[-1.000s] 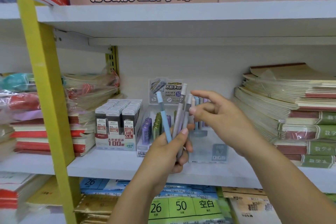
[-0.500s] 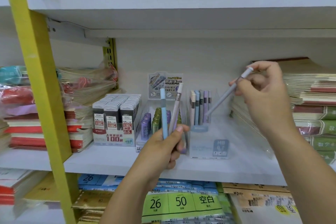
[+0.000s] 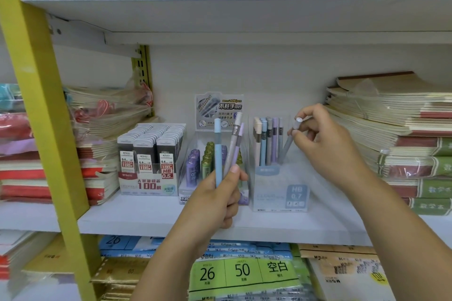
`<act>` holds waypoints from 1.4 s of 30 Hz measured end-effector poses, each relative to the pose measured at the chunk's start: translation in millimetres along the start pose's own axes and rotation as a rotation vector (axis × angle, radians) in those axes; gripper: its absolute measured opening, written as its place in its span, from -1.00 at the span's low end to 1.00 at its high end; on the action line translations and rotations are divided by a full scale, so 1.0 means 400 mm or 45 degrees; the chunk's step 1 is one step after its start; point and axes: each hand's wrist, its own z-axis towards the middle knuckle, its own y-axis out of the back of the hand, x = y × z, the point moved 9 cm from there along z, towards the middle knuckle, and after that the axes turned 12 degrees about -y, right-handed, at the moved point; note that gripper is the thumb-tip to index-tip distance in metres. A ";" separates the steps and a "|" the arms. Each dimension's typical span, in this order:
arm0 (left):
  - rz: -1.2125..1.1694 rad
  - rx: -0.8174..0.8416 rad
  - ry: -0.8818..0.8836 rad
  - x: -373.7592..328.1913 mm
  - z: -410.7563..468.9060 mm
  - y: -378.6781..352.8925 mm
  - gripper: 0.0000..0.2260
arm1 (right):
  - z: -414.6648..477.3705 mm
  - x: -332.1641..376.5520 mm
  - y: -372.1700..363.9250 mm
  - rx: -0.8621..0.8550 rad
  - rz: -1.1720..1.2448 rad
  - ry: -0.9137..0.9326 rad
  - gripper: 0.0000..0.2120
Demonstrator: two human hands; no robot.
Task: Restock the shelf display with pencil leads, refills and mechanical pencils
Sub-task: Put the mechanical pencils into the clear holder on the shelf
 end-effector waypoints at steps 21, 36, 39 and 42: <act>0.028 0.000 -0.004 -0.003 -0.001 0.000 -0.74 | 0.027 -0.022 -0.014 -0.103 -0.300 -0.043 -0.67; 0.036 0.057 -0.031 -0.027 -0.011 -0.017 -0.71 | -0.021 0.094 0.018 -0.051 -0.037 0.081 -0.74; 0.023 0.095 -0.039 -0.037 -0.012 -0.034 -0.69 | -0.056 0.147 -0.028 0.315 0.453 -0.020 -0.75; 0.036 0.114 -0.029 -0.037 -0.015 -0.049 -0.68 | -0.075 0.157 -0.063 0.384 0.610 -0.094 -0.75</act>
